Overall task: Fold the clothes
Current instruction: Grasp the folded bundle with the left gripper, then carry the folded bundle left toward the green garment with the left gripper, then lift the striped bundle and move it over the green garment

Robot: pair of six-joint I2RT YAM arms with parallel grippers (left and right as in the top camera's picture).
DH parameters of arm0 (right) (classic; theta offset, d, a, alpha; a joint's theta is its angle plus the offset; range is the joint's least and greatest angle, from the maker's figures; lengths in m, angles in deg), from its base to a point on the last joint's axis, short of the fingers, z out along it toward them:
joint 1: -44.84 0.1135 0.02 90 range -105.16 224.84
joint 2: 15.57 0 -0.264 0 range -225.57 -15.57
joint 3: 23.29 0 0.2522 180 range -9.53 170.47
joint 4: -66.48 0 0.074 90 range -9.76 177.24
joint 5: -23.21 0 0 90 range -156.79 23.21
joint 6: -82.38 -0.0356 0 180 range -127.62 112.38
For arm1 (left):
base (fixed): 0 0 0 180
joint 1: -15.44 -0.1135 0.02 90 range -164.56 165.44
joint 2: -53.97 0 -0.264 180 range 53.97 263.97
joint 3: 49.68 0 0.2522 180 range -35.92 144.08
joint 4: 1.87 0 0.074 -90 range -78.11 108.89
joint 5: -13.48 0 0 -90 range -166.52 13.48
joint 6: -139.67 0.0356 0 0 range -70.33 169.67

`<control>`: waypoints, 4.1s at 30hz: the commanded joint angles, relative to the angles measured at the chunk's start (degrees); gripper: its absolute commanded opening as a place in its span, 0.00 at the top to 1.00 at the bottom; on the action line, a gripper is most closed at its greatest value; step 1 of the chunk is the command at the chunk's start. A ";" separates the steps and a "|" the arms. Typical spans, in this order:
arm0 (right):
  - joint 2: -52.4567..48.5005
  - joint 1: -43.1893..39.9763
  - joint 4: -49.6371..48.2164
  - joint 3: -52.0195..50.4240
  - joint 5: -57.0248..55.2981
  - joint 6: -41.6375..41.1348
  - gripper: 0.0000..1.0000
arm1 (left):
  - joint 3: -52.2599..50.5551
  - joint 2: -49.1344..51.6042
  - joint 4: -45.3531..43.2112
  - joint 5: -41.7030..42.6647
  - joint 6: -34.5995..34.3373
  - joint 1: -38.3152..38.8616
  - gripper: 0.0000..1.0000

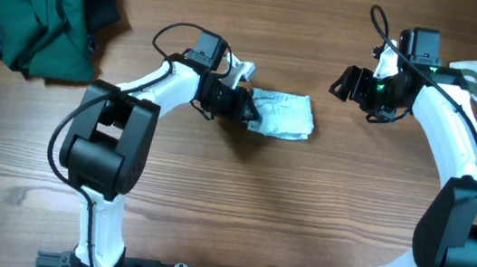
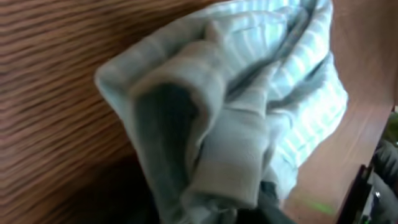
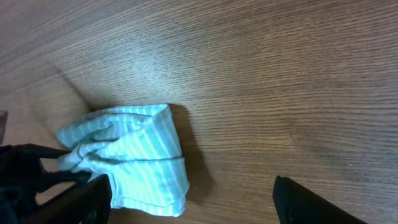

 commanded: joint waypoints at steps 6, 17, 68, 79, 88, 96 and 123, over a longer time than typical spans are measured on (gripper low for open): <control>0.20 0.24 0.04 -0.26 2.82 1.11 0.17 | -0.90 1.81 0.44 -1.36 0.35 0.20 0.96; 0.20 0.24 0.02 -0.26 2.80 1.18 0.17 | -0.52 -1.29 2.54 -1.16 0.28 -3.76 0.00; 0.20 1.53 0.63 -0.26 5.33 1.22 0.20 | -0.52 2.12 4.24 -1.14 -2.27 -14.82 0.96; 0.20 1.53 -0.92 -0.26 5.35 1.22 0.20 | -0.52 2.12 11.02 -0.66 -0.83 -20.26 0.38; 0.20 1.53 -1.01 -0.26 5.35 2.64 0.20 | -0.55 2.12 9.18 1.88 -2.14 -20.28 0.00; 0.20 1.53 -1.79 -0.26 5.35 2.69 0.19 | -0.55 2.14 5.77 -6.82 -13.79 -14.86 0.00; 0.20 1.53 -1.49 -0.26 5.35 4.13 0.20 | -0.15 5.01 2.99 -9.40 -15.76 -10.16 0.96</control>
